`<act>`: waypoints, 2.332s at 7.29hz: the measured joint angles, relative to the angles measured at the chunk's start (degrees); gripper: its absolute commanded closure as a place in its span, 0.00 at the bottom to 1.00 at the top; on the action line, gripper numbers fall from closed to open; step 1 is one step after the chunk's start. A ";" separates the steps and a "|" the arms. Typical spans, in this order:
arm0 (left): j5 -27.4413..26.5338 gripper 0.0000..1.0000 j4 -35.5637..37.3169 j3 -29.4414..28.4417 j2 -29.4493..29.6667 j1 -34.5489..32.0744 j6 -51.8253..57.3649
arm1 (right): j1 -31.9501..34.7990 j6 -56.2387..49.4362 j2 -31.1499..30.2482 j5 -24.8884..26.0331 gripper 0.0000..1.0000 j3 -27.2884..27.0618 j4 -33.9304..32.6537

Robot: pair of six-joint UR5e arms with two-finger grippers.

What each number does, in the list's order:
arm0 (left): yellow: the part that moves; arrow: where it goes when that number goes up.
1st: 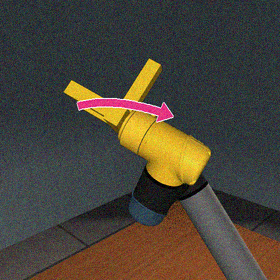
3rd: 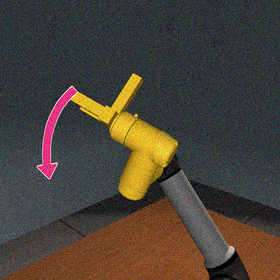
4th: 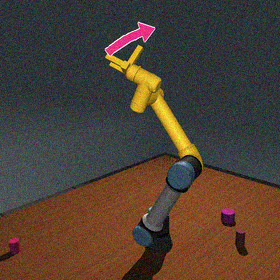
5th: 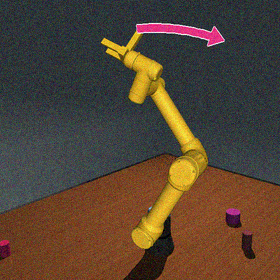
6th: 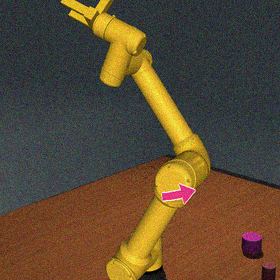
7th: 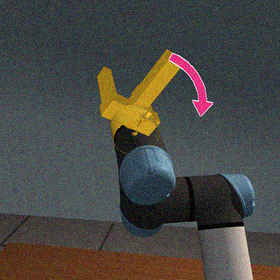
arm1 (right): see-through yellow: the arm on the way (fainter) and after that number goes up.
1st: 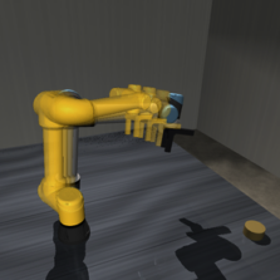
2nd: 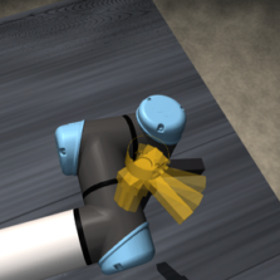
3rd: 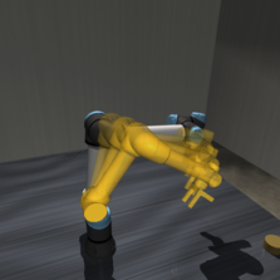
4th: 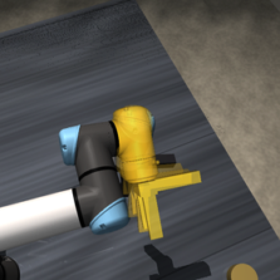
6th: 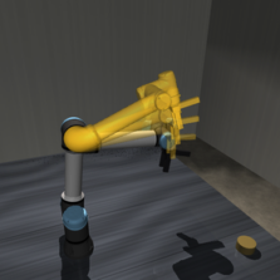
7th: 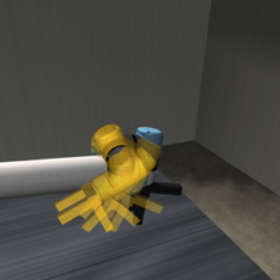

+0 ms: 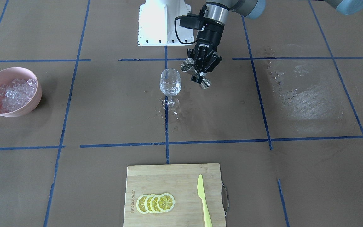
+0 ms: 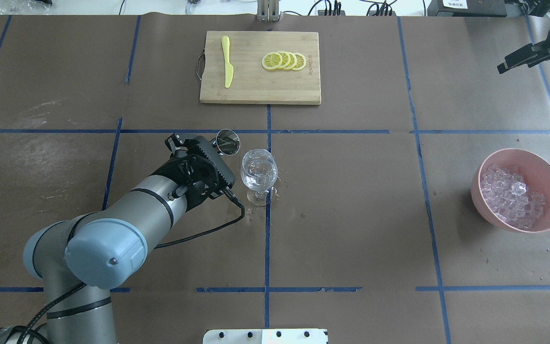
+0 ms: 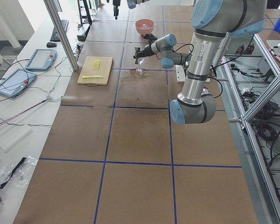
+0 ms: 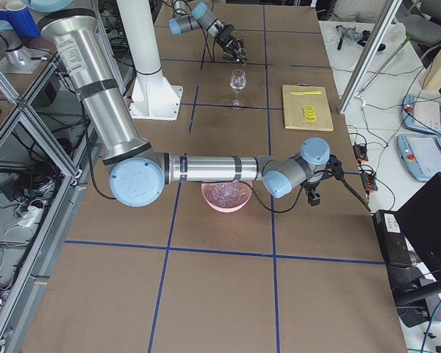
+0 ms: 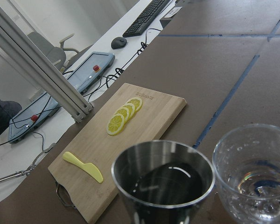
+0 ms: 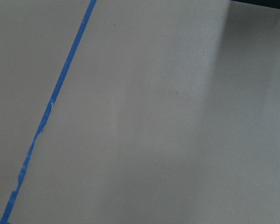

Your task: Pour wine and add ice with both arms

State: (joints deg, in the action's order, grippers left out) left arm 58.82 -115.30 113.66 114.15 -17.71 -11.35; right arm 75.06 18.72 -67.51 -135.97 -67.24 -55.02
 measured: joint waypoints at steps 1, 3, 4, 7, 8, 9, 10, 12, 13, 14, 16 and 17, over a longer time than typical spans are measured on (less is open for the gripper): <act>-0.27 1.00 2.11 -0.30 0.94 0.10 0.85 | 0.00 0.00 -0.04 0.00 0.00 0.00 0.00; -0.43 1.00 7.61 -0.71 4.00 0.23 4.35 | 0.00 0.00 -0.07 0.00 0.00 0.00 0.00; -0.47 1.00 9.48 -0.80 4.97 0.27 6.39 | 0.00 0.00 -0.07 0.00 0.00 0.00 0.00; -2.37 1.00 15.27 -0.69 6.79 0.31 13.43 | 0.00 0.00 -0.13 0.00 0.00 0.08 0.00; -2.76 1.00 18.00 -0.66 7.89 0.33 15.32 | 0.00 0.00 -0.18 -0.02 0.00 0.08 0.00; -3.44 1.00 21.45 -0.58 9.16 0.37 17.26 | 0.00 0.00 -0.21 -0.04 0.00 0.09 0.00; -4.30 1.00 24.18 -0.47 10.00 0.38 19.16 | 0.00 0.00 -0.30 -0.04 0.00 0.09 0.00; -4.94 1.00 28.44 -0.24 10.85 0.39 21.94 | 0.00 0.00 -0.49 -0.08 0.00 0.09 0.00; -5.00 1.00 30.36 -0.11 11.43 0.39 23.39 | 0.00 0.00 -0.59 -0.12 0.00 0.11 0.00; -5.04 1.00 31.63 -0.07 11.86 0.40 24.74 | 0.00 0.00 -0.70 -0.20 0.00 0.18 0.00; -5.83 1.00 33.09 0.15 12.42 0.42 27.68 | 0.00 0.00 -0.87 -0.26 0.00 0.24 0.00; -6.10 1.00 33.53 0.16 13.02 0.46 29.60 | 0.00 0.00 -0.97 -0.26 0.00 0.28 0.00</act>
State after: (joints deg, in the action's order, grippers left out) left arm 52.72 -81.76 113.82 127.17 -17.26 18.25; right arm 75.06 18.72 -68.49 -136.23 -66.95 -55.02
